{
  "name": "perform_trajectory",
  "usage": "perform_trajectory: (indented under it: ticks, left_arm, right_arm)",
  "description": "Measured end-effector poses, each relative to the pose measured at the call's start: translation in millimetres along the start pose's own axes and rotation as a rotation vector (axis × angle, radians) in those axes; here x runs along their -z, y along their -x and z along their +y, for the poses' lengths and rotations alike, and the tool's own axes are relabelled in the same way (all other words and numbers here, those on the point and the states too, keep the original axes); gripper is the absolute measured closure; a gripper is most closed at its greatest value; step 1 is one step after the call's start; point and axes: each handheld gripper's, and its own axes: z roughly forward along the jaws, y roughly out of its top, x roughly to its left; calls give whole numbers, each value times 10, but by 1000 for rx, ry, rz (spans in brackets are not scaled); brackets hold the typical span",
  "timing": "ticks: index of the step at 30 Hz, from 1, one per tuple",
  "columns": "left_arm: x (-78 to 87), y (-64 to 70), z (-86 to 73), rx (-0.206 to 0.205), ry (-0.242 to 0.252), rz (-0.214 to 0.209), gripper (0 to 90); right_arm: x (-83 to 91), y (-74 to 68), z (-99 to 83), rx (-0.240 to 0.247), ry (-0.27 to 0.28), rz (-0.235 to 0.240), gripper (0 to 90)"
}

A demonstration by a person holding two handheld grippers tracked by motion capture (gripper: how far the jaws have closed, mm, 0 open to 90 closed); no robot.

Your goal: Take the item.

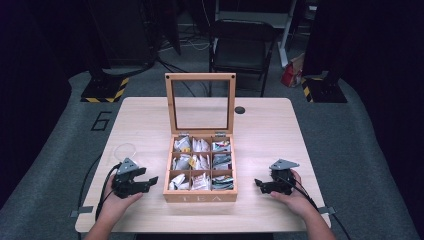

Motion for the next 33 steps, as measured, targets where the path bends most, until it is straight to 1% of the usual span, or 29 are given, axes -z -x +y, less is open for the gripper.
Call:
perform_trajectory:
  ticks: [1, 3, 4, 5, 6, 8, 9, 11, 13, 15, 16, 19, 20, 21, 22, 23, 24, 25, 26, 28, 29, 31, 33]
  left_arm:
    - [7, 6, 7, 7, -6, -6, 340]
    - [14, 14, 18, 3, 4, 2, 340]
    - [20, 10, 26, -6, 1, -2, 341]
    - [23, 18, 28, 0, 2, -1, 341]
    - [30, 14, 35, -10, 2, 4, 341]
    - [36, 28, 41, 11, 11, -4, 343]
    - [39, 24, 51, 6, 16, -3, 344]
    - [52, 28, 75, 6, 12, -7, 346]
    - [58, 24, 100, -14, 13, -4, 347]
    - [49, 31, 116, -4, 18, -1, 347]
    - [53, 27, 133, -5, 5, -11, 347]
    - [57, 20, 201, -20, 3, -4, 347]
    - [57, 20, 201, -20, 3, -4, 347]
    - [57, 25, 218, -10, 4, -9, 347]
    - [52, 28, 234, -14, 12, -6, 347]
    - [54, 20, 260, -32, 4, -9, 347]
    - [49, 33, 269, -19, 5, -12, 347]
    - [44, 32, 285, -36, 8, -8, 355]
    - [40, 46, 297, -21, 5, -20, 355]
    - [33, 53, 325, -39, 1, -26, 391]
    - [27, 60, 339, -44, -1, -28, 395]
    - [11, 85, 361, -38, 6, -31, 399]
    - [12, 91, 393, -56, 0, -32, 403]
  right_arm:
    - [0, 0, 0, 0, 0, 0, 120]
    - [0, 0, 0, 1, 0, -1, 120]
    - [0, 1, 0, 1, 0, -1, 120]
    - [0, 0, 0, 0, 0, 0, 120]
    - [0, 1, 0, 1, 0, -1, 120]
    - [0, 1, 0, 1, 0, 0, 120]
    - [0, 0, 0, 0, 0, 0, 120]
    - [0, 1, 0, 1, 0, -1, 120]
    - [0, 1, 0, 1, 0, -1, 121]
    - [0, 0, 0, 1, 0, -1, 120]
    - [1, 0, 0, 1, 0, -2, 120]
    - [0, 1, 0, 1, 0, -1, 120]
    - [0, 1, 0, 1, 0, -1, 120]
    - [0, 0, 0, 1, 0, -1, 120]
    - [0, 0, 0, 1, 0, -1, 121]
    - [0, 1, 0, 1, 0, -1, 121]
    - [0, 0, 0, 0, 0, 0, 120]
    - [0, 1, 0, 1, 0, -1, 120]
    - [0, 1, 0, 1, 0, -1, 120]
    - [1, 0, 0, 1, 0, -1, 121]
    - [1, 1, 0, 1, 0, -1, 121]
    - [0, 1, 0, 1, 0, -1, 121]
    - [0, 0, 0, 0, 0, 0, 121]
